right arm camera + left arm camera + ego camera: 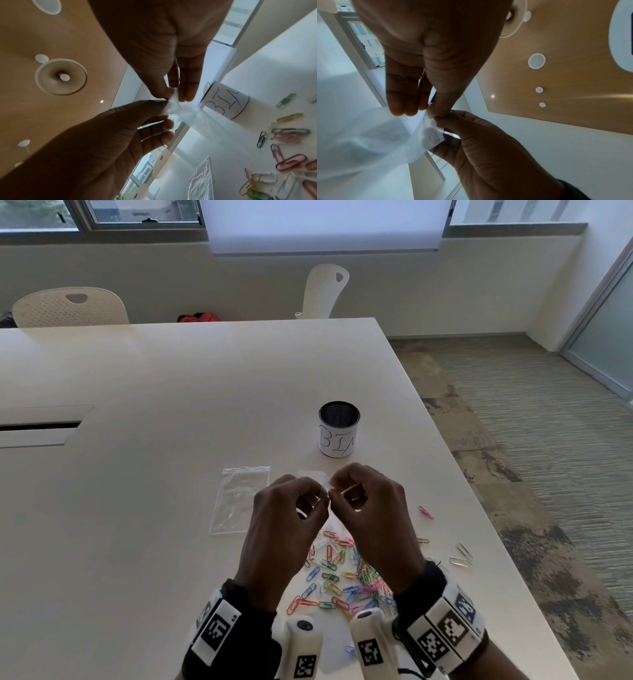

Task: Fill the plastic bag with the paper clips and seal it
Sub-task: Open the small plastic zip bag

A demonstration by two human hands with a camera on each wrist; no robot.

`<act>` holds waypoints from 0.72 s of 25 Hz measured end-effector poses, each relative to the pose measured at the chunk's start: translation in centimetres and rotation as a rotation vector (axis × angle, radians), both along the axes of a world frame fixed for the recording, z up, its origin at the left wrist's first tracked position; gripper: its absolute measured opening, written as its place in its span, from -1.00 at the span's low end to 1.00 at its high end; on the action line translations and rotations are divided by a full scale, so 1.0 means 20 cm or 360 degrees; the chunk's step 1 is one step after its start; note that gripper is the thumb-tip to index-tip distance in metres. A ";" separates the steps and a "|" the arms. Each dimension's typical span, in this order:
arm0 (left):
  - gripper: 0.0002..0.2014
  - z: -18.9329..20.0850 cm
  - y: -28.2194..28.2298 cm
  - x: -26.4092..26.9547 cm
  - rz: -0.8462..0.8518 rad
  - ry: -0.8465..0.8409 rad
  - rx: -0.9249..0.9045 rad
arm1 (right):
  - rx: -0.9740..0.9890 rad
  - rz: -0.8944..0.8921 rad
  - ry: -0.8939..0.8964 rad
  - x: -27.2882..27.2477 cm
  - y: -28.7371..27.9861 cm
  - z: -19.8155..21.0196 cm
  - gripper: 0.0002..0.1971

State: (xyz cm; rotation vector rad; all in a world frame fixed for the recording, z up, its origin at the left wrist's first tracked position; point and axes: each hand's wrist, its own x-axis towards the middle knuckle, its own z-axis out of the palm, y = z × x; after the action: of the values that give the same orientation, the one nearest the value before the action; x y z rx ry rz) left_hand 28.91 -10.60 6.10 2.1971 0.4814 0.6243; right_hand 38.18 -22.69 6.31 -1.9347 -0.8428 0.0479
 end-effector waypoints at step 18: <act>-0.79 0.03 -0.05 -0.02 0.0249 -0.0179 0.0161 | -0.0273 -0.0125 0.0252 -0.04 -0.01 0.06 -0.66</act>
State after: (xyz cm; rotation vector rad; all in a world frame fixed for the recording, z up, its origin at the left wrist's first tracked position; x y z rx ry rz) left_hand 28.59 -11.52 6.67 2.2190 0.5774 0.8681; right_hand 37.36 -22.83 7.45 -2.0916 -0.6753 0.2302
